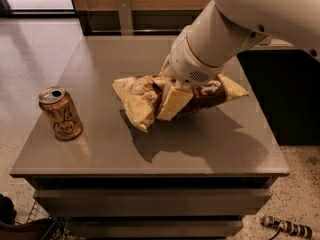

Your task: Move brown chip bag near orange can

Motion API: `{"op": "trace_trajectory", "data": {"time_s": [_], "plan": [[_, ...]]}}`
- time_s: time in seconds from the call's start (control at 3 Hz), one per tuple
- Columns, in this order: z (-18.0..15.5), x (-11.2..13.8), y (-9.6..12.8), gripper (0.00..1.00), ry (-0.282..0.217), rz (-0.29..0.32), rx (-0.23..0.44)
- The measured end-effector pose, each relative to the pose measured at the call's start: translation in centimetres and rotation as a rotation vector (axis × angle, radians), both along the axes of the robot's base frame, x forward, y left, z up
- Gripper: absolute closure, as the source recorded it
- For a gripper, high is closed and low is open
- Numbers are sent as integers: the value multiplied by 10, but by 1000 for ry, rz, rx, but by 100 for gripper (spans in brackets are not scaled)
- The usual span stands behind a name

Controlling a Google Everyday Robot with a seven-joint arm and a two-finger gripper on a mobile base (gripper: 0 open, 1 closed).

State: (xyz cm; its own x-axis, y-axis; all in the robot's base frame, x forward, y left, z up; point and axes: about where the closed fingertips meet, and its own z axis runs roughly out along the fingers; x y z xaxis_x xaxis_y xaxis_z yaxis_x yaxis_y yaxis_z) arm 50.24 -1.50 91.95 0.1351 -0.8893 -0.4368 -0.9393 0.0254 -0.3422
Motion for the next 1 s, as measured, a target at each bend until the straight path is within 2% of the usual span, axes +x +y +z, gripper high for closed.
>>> {"op": "trace_trajectory", "data": {"time_s": [0.33,0.67,1.0], "plan": [[-2,0,1,84,0,12,-1],[0,-1,3,53,-5,14,-3],[2,-2,4,30,-7,15,-4]]}}
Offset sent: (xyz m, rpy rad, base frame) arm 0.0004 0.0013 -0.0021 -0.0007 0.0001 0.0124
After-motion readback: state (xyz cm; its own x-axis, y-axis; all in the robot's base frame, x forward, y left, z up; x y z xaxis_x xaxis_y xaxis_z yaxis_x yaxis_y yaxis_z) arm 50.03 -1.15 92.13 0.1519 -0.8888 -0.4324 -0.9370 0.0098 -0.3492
